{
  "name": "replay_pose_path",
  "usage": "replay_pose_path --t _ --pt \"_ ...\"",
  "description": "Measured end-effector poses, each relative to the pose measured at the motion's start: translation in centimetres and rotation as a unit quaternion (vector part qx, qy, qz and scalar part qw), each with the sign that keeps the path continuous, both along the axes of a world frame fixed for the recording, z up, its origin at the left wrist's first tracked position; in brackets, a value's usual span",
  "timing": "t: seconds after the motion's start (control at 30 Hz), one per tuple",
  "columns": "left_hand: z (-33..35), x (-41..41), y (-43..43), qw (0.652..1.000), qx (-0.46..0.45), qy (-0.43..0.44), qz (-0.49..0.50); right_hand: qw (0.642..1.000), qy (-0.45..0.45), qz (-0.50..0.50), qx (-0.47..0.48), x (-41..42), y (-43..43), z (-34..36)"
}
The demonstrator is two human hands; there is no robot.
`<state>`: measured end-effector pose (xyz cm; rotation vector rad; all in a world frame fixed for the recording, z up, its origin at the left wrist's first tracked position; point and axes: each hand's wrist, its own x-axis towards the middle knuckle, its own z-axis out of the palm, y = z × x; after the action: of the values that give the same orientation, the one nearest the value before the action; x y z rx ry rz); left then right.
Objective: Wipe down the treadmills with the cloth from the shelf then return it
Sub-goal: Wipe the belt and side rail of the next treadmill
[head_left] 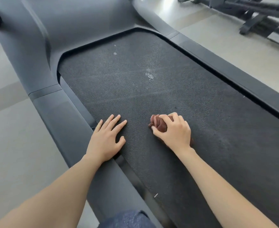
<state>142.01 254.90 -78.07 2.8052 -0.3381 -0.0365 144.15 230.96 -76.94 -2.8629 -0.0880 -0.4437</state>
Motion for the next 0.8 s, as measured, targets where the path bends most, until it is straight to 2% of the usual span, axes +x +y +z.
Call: replay_pose_path --t 0.07,0.17,0.27,0.33,0.5,0.67,0.8 --pt "0.0 0.0 0.0 1.0 -0.003 0.002 0.001 0.998 0.036 -0.047 -0.006 -0.1 -0.9 0.2" --pt "0.1 0.0 0.0 1.0 0.004 0.004 0.001 0.995 0.032 -0.09 -0.016 -4.2 -1.9 -0.4" --pt "0.1 0.0 0.0 1.0 0.005 0.006 -0.002 0.998 -0.001 -0.063 -0.027 -8.9 -3.1 -1.4" --pt "0.2 0.0 0.0 1.0 0.005 0.006 -0.001 0.999 -0.015 -0.03 -0.026 -9.0 -3.8 -1.7" --pt "0.4 0.0 -0.1 1.0 0.003 0.006 0.001 1.0 -0.021 -0.019 -0.006 -0.6 -4.3 -1.2" --pt "0.5 0.0 -0.1 1.0 0.017 0.007 -0.001 0.999 0.019 -0.034 -0.013 11.3 -5.4 -0.5" --pt "0.8 0.1 -0.2 1.0 0.028 0.013 0.0 0.999 0.031 -0.039 -0.01 14.7 -5.9 -0.6"
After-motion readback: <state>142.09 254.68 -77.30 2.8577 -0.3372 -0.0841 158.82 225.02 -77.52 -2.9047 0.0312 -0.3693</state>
